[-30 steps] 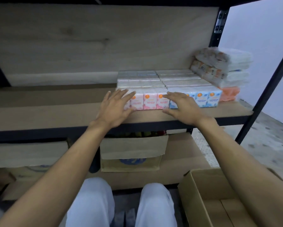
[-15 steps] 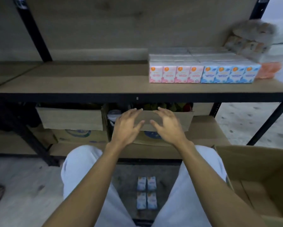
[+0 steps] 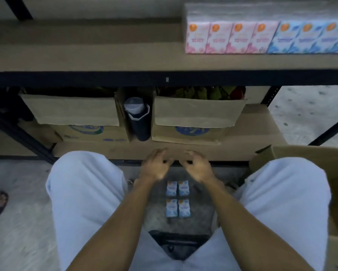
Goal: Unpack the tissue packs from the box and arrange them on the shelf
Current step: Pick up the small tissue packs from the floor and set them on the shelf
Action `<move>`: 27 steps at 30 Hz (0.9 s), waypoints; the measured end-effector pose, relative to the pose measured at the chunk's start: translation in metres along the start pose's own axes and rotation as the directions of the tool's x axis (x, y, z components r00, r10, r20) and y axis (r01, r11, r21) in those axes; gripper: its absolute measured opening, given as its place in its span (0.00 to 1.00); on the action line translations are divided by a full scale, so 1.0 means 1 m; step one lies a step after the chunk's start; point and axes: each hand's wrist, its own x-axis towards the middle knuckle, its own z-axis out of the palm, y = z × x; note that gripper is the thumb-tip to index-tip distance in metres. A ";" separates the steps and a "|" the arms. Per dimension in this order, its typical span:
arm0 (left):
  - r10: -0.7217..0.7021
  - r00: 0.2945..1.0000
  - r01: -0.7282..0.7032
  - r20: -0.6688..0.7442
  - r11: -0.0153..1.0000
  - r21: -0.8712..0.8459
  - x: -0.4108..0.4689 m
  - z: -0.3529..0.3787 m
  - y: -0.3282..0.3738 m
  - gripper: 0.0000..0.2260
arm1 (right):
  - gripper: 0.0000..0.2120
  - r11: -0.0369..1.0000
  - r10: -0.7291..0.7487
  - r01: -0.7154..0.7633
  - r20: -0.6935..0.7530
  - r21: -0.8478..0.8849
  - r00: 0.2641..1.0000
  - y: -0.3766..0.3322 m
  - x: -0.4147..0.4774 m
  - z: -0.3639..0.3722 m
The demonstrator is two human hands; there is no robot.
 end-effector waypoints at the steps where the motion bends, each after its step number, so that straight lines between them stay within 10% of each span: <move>1: -0.013 0.999 0.013 0.030 1.000 0.015 0.005 0.011 -0.006 0.25 | 0.24 1.000 0.014 -0.014 0.022 -0.007 1.000 0.008 0.003 0.009; 12: -0.108 0.932 0.071 0.347 0.990 0.120 0.060 0.116 -0.061 0.26 | 0.22 0.981 0.189 -0.196 0.278 -0.003 0.942 0.081 0.049 0.087; 27: -0.122 0.916 0.111 0.381 0.992 0.051 0.094 0.189 -0.107 0.28 | 0.28 0.964 0.261 -0.263 0.355 -0.044 0.898 0.140 0.083 0.140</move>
